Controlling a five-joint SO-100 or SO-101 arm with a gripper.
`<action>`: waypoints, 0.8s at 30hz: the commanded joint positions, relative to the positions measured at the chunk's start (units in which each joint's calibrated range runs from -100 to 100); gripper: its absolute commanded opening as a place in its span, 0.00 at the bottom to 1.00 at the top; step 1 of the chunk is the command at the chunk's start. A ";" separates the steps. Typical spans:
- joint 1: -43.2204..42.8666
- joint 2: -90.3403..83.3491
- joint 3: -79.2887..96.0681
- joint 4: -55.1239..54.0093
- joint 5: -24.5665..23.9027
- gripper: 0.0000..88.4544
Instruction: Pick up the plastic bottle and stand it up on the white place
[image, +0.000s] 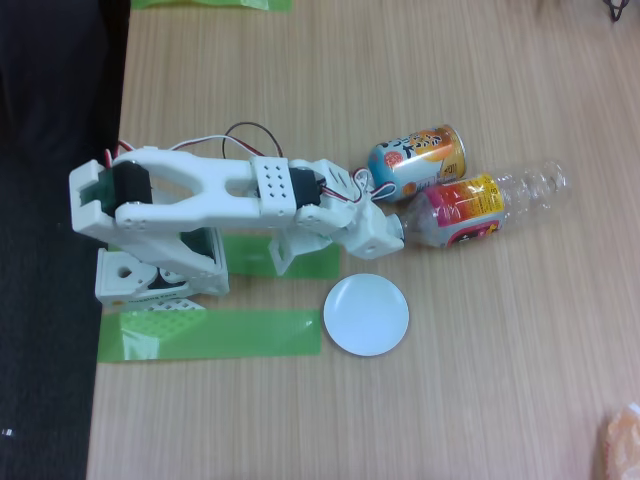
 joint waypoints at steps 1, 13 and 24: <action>-0.01 0.60 -1.97 -0.72 -0.24 0.40; 0.06 6.82 -2.88 -9.99 -0.24 0.40; 0.21 8.08 -2.88 -10.25 -0.24 0.34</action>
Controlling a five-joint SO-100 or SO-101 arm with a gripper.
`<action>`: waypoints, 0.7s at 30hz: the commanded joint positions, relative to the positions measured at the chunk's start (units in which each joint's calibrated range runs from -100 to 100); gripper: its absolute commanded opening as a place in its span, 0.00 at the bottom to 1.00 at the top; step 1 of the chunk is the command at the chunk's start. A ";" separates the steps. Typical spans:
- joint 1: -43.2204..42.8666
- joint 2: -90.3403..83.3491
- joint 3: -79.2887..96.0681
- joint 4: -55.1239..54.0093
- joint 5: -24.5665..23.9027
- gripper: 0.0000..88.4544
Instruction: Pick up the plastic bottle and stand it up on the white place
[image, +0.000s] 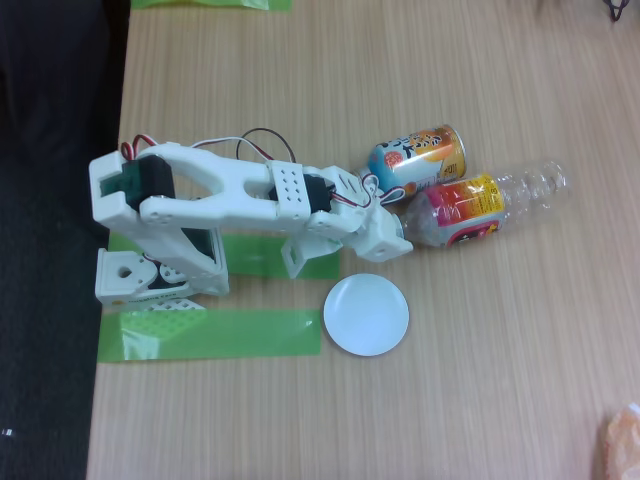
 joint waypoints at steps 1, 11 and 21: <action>0.21 0.16 -2.43 -0.65 -0.24 0.31; 0.21 0.25 -1.70 0.21 -0.24 0.27; 0.21 0.33 -1.61 0.29 -0.19 0.27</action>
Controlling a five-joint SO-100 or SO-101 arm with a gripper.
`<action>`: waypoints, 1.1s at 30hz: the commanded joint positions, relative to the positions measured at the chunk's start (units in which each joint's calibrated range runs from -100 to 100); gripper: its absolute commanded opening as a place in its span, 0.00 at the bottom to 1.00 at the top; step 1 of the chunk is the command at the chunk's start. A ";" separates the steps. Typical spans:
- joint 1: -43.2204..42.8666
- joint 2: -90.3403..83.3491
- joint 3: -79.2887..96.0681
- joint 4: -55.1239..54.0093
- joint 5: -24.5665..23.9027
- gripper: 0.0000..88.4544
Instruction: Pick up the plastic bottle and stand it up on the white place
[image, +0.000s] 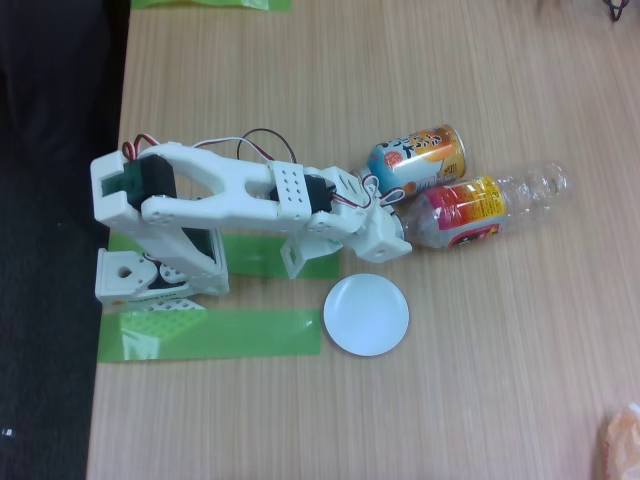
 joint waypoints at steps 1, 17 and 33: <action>0.21 -0.01 -1.52 0.29 -0.19 0.27; -0.23 -0.01 0.29 0.29 0.13 0.27; 0.21 -0.09 -7.23 11.11 0.18 0.27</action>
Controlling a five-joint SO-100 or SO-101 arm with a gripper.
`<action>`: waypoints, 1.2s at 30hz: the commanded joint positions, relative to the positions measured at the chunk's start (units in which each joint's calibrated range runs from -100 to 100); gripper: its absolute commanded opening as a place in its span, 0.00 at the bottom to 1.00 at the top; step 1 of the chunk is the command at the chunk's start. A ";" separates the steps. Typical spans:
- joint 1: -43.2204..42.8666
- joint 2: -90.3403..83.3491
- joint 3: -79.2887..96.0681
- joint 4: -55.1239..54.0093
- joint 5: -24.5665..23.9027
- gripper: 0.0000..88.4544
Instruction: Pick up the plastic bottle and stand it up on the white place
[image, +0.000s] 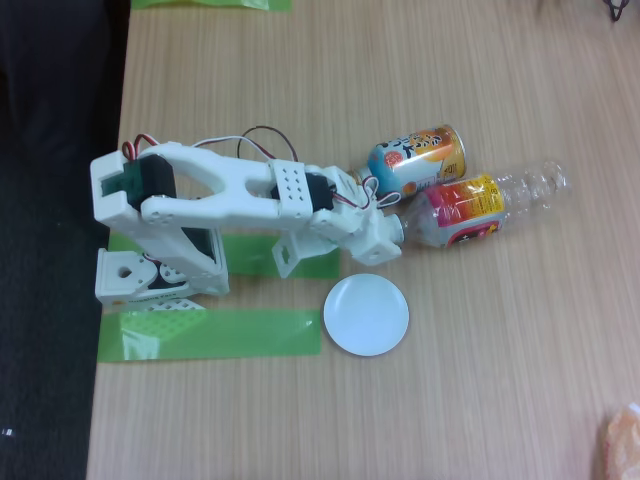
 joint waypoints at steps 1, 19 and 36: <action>0.29 -0.09 -5.42 3.30 0.18 0.27; -0.31 0.08 -7.59 6.91 0.18 0.27; -2.01 3.27 -7.50 5.96 0.02 0.27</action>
